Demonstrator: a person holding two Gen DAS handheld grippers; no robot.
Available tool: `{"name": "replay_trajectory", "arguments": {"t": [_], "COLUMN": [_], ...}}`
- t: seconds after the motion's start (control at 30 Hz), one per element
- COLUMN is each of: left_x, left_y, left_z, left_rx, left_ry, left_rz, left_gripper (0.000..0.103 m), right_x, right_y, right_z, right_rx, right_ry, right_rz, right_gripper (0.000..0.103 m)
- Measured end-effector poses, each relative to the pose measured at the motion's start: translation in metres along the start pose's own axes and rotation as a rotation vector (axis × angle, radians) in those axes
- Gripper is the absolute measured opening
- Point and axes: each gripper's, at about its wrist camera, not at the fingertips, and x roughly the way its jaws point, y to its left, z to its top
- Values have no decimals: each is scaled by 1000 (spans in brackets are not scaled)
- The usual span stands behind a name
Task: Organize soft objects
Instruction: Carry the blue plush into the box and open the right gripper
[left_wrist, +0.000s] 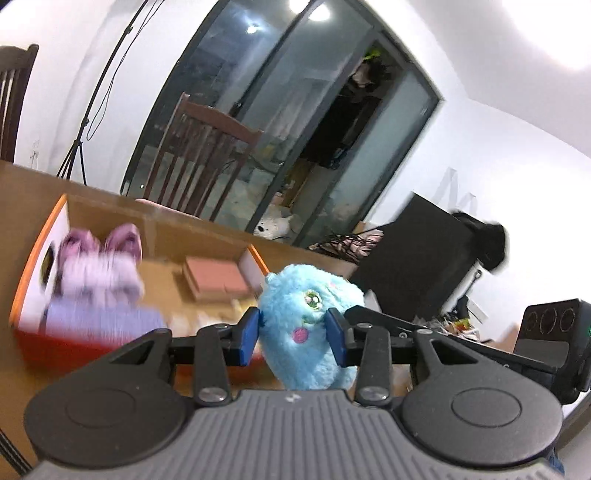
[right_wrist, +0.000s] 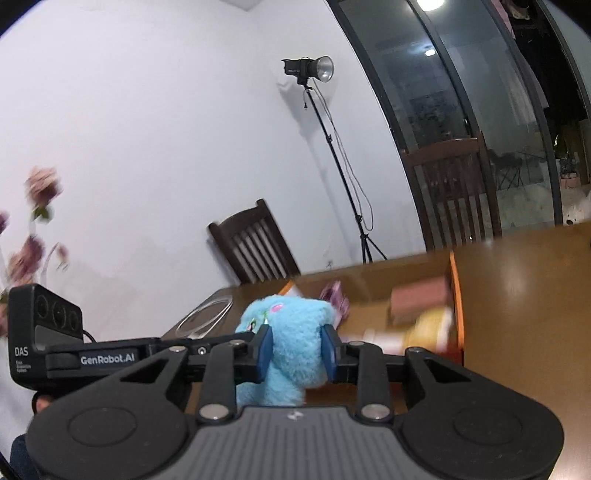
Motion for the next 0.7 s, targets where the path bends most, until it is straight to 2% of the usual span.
{"name": "replay_trajectory", "arguments": {"t": [0.13, 0.2, 0.27, 0.33, 0.37, 0.43, 0.5, 0.57, 0.7], "left_x": [70, 102, 127, 148, 159, 175, 183, 186, 188], "left_y": [42, 68, 90, 105, 110, 118, 121, 118, 108], "left_z": [41, 54, 63, 65, 66, 63, 62, 63, 61], "left_rx": [-57, -90, -93, -67, -40, -24, -14, 18, 81], "left_ry": [49, 87, 111, 128, 153, 188, 218, 217, 218], "left_rz": [67, 108, 162, 255, 305, 379, 409, 420, 429], "left_gripper": [39, 39, 39, 39, 35, 32, 27, 27, 31], "right_x": [89, 131, 175, 213, 234, 269, 287, 300, 297], "right_y": [-41, -60, -78, -92, -98, -100, -99, -98, -103], "right_z": [49, 61, 68, 70, 68, 62, 54, 47, 48], "right_rx": [35, 61, 95, 125, 139, 110, 69, 59, 68], "right_ry": [86, 131, 185, 235, 264, 315, 348, 386, 378], "right_rz": [-55, -72, -78, -78, -87, -128, -167, -173, -180], "right_gripper": [28, 28, 28, 28, 28, 20, 13, 13, 13]}}
